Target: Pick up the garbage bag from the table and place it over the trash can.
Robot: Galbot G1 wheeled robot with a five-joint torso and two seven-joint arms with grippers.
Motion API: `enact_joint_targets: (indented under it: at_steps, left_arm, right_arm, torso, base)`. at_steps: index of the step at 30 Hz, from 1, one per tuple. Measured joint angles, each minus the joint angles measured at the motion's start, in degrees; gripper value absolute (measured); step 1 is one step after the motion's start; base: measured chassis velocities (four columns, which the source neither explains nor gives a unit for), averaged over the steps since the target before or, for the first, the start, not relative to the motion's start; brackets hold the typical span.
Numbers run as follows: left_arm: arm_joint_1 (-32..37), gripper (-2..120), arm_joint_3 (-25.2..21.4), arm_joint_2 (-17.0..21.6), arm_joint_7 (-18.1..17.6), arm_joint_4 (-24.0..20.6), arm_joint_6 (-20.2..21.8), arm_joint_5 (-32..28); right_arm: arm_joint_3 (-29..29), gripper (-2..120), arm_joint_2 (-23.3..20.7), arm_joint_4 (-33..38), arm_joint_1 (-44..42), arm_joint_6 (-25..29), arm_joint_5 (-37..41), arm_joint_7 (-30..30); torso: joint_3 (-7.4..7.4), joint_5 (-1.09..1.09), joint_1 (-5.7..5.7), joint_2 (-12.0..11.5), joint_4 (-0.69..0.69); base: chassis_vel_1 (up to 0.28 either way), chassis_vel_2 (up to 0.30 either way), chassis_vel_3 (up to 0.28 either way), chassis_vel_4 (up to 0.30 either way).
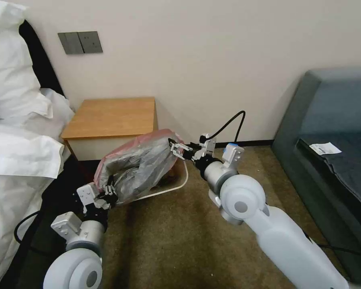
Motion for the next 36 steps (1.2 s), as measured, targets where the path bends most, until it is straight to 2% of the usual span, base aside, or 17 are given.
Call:
enact_joint_targets:
  at_steps: [1, 5, 6, 9, 11, 12, 13, 15, 17, 19, 20, 21, 32, 36]
  left_arm:
    - [0.0, 5, 0.0, 0.0, 0.0, 0.0, 0.0, 0.0]
    - [0.06, 5, -0.13, 0.04, 0.01, 0.34, -0.13, 0.0]
    - [0.06, 5, -0.13, 0.04, 0.01, 0.34, -0.13, 0.0]
    - [-0.27, 5, -0.19, 0.08, 0.01, 0.68, -0.17, -0.09]
    - [-0.48, 5, -0.26, 0.14, 0.01, 0.83, -0.17, -0.14]
    - [-0.67, 5, -0.36, 0.28, 0.01, 0.96, -0.18, -0.23]
    - [-0.67, 5, -0.36, 0.28, 0.01, 0.96, -0.18, -0.23]
    - [-0.81, 5, -0.44, 0.43, 0.01, 0.98, -0.17, -0.37]
    - [-0.84, 5, -0.46, 0.45, 0.01, 0.98, -0.18, -0.39]
    - [-0.93, 5, -0.52, 0.45, 0.01, 0.97, -0.18, -0.5]
    - [-0.93, 5, -0.52, 0.45, 0.01, 0.97, -0.18, -0.5]
    - [-0.93, 5, -0.54, 0.45, 0.01, 0.96, -0.18, -0.51]
    - [-0.98, 5, -0.54, 0.37, -0.01, 0.93, -0.17, -0.52]
    - [-1.28, 5, -0.68, 0.41, -0.05, 0.66, -0.17, -0.87]
  right_arm:
    - [0.0, 74, 0.0, 0.0, 0.0, 0.0, 0.0, 0.0]
    - [0.11, 55, 0.24, 0.27, -0.48, 0.24, -0.45, -0.14]
    - [0.11, 55, 0.24, 0.27, -0.48, 0.24, -0.45, -0.14]
    - [0.34, 40, 0.38, 0.33, -0.9, 0.3, -0.89, -0.14]
    - [0.4, 36, 0.4, 0.4, -0.91, 0.3, -0.91, -0.15]
    - [0.42, 30, 0.43, 0.51, -0.92, 0.31, -0.92, -0.14]
    - [0.42, 30, 0.43, 0.51, -0.92, 0.31, -0.92, -0.14]
    - [0.41, 20, 0.45, 0.61, -0.93, 0.35, -0.96, -0.1]
    - [0.41, 18, 0.46, 0.61, -0.93, 0.36, -1.0, -0.1]
    - [0.3, 5, 0.62, 0.56, -0.93, 0.44, -1.15, -0.09]
    - [0.3, 5, 0.62, 0.56, -0.93, 0.44, -1.15, -0.09]
    - [0.17, 0, 0.72, 0.46, -0.92, 0.48, -1.28, -0.08]
    - [-0.26, 0, 0.97, 0.53, -0.95, 0.85, -2.2, 0.14]
    - [-0.27, 0, 0.37, 1.45, -1.51, -0.27, -2.9, 2.89]
  torso:
    - [0.0, 0.0, 0.0, 0.0, 0.0]
    - [0.0, 0.0, 0.0, 0.0, 0.0]
    - [0.0, 0.0, 0.0, 0.0, 0.0]
    - [0.0, 0.01, 0.0, 0.0, 0.0]
    - [0.0, 0.01, 0.0, 0.0, 0.0]
    - [0.0, 0.01, 0.0, 0.0, 0.0]
    - [0.0, 0.01, 0.0, 0.0, 0.0]
    - [0.0, 0.01, 0.0, 0.0, 0.0]
    - [0.0, 0.01, 0.0, 0.0, 0.0]
    - [0.0, 0.01, 0.0, 0.0, 0.0]
    - [0.0, 0.01, 0.0, 0.0, 0.0]
    - [0.0, 0.01, 0.0, 0.0, 0.0]
    - [0.0, 0.01, 0.0, 0.0, 0.0]
    - [0.0, 0.01, 0.0, 0.0, 0.0]
  base:
    - [0.0, 0.0, 0.0, 0.0]
    - [0.0, 0.0, 0.0, 0.0]
    - [0.0, 0.0, 0.0, 0.0]
    - [0.0, 0.0, 0.0, 0.0]
    - [0.0, 0.0, 0.0, 0.0]
    - [0.0, 0.0, 0.0, 0.0]
    - [0.0, 0.0, 0.0, 0.0]
    - [0.0, 0.0, 0.0, 0.0]
    - [0.0, 0.0, 0.0, 0.0]
    - [0.0, 0.0, 0.0, 0.0]
    - [0.0, 0.0, 0.0, 0.0]
    - [0.0, 0.0, 0.0, 0.0]
    - [0.0, 0.0, 0.0, 0.0]
    - [0.0, 0.0, 0.0, 0.0]
